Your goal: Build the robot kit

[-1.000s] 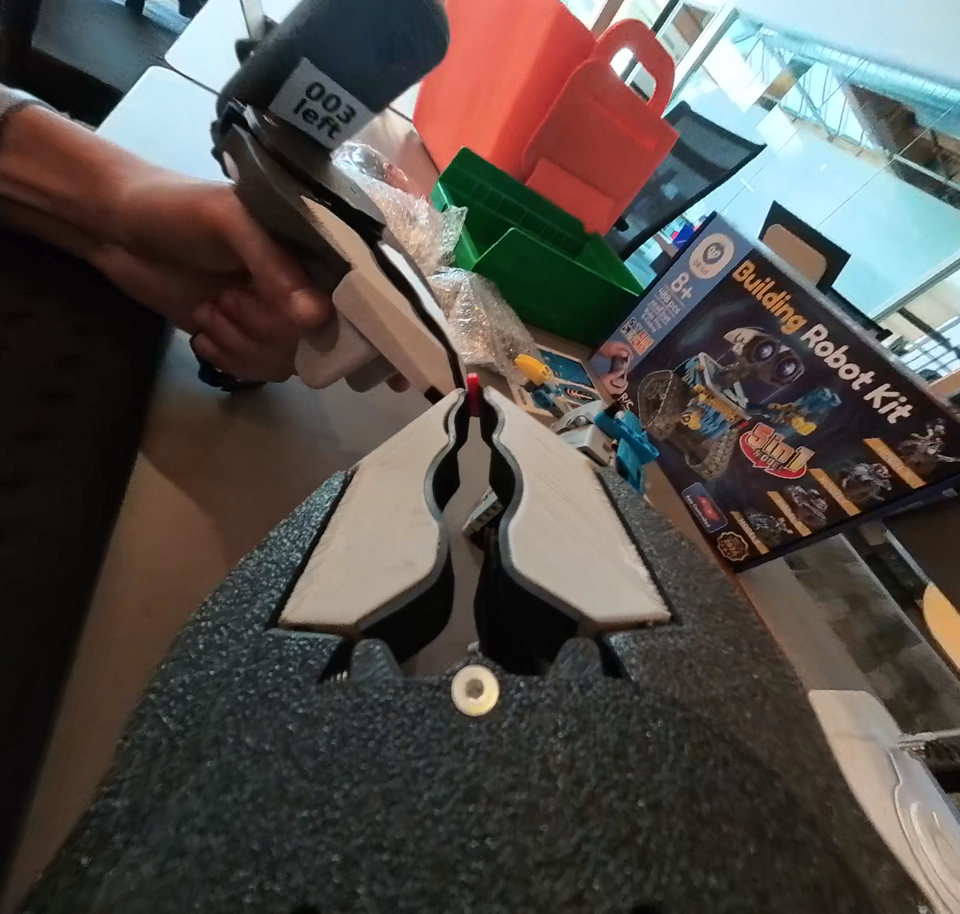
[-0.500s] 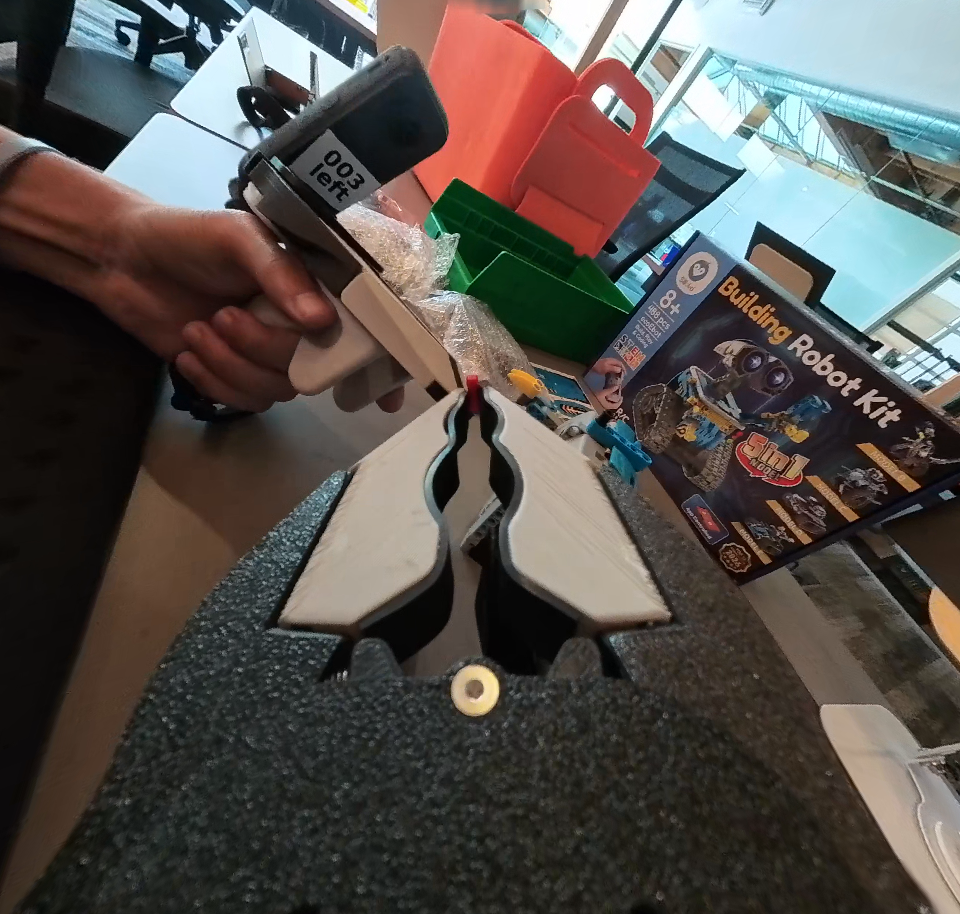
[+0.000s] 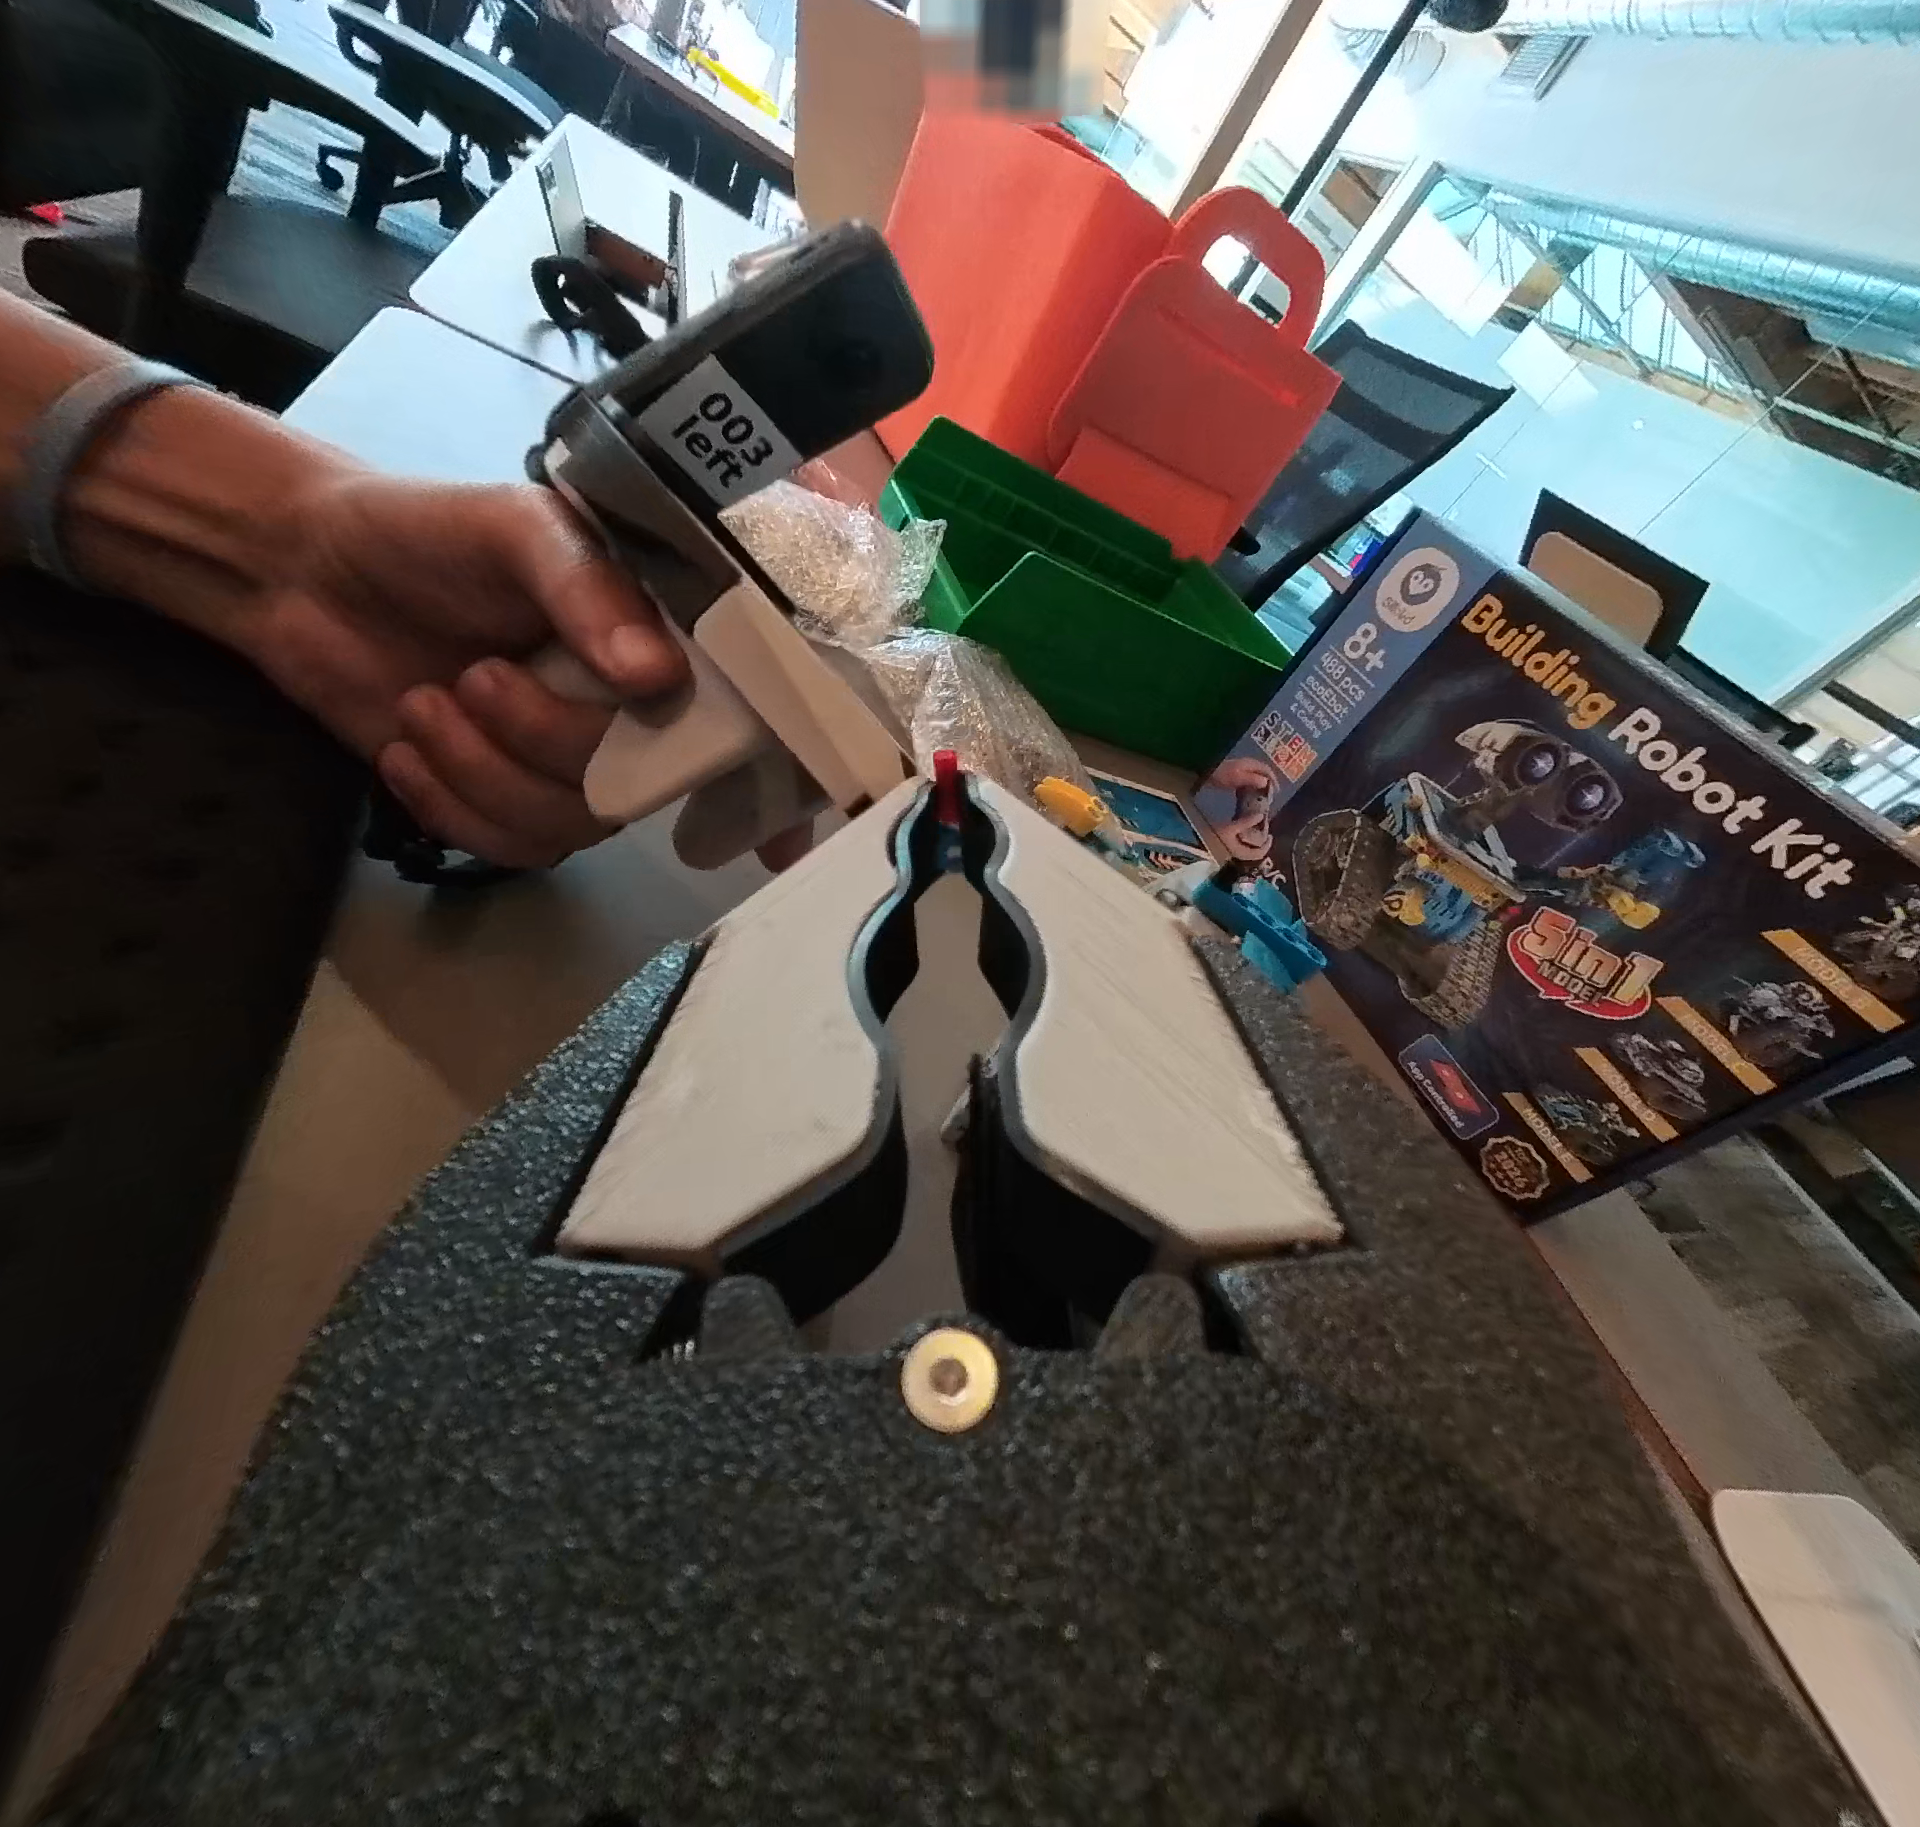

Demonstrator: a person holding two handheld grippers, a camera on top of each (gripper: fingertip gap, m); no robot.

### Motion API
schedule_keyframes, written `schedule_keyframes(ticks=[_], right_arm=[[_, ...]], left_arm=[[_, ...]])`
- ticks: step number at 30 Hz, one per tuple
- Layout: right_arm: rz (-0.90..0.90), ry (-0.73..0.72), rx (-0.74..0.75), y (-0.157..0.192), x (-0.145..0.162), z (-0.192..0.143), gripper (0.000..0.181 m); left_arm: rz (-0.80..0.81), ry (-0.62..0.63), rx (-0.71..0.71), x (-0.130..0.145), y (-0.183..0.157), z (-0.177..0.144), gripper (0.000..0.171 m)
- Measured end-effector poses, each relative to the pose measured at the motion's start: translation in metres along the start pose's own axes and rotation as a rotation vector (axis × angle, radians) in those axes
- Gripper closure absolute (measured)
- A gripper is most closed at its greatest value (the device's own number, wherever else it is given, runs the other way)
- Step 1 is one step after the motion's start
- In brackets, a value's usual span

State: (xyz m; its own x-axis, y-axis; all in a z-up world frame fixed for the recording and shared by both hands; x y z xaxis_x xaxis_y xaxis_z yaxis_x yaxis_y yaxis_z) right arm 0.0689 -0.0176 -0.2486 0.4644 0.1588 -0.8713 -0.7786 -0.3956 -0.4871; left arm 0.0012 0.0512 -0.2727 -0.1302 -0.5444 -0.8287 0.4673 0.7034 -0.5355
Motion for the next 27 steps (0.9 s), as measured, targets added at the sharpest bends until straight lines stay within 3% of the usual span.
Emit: schedule_keyframes(ticks=[7, 12, 15, 27], right_arm=[[0.058, -0.036, -0.012, -0.0032, -0.0027, -0.0021, 0.177], [0.090, -0.039, -0.018, -0.0056, -0.0012, -0.0044, 0.177], [0.066, -0.026, -0.017, -0.0053, -0.0001, -0.0058, 0.177], [0.011, -0.005, -0.017, -0.0047, 0.0014, -0.0044, 0.177]], left_arm=[[-0.025, -0.029, 0.041, -0.0029, -0.0031, -0.0010, 0.169], [0.041, -0.021, -0.015, -0.0026, -0.0017, -0.0010, 0.169], [0.076, -0.026, -0.076, -0.0044, 0.0035, -0.0034, 0.169], [0.087, -0.024, -0.041, -0.0041, -0.0014, -0.0023, 0.169]])
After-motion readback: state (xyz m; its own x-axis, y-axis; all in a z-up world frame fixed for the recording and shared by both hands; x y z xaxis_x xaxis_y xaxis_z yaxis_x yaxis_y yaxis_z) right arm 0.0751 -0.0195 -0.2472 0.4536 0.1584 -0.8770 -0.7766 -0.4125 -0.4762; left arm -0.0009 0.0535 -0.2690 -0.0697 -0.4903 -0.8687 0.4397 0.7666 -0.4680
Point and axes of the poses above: each gripper's, where its closed fingertips meet, z out along the fingers, x out of its underside, y = z × x across the jaws, the point moved 6 cm from there along -z, back along the fingers, and after that the axes turned 2 degrees about -y, right-handed, at the moved point
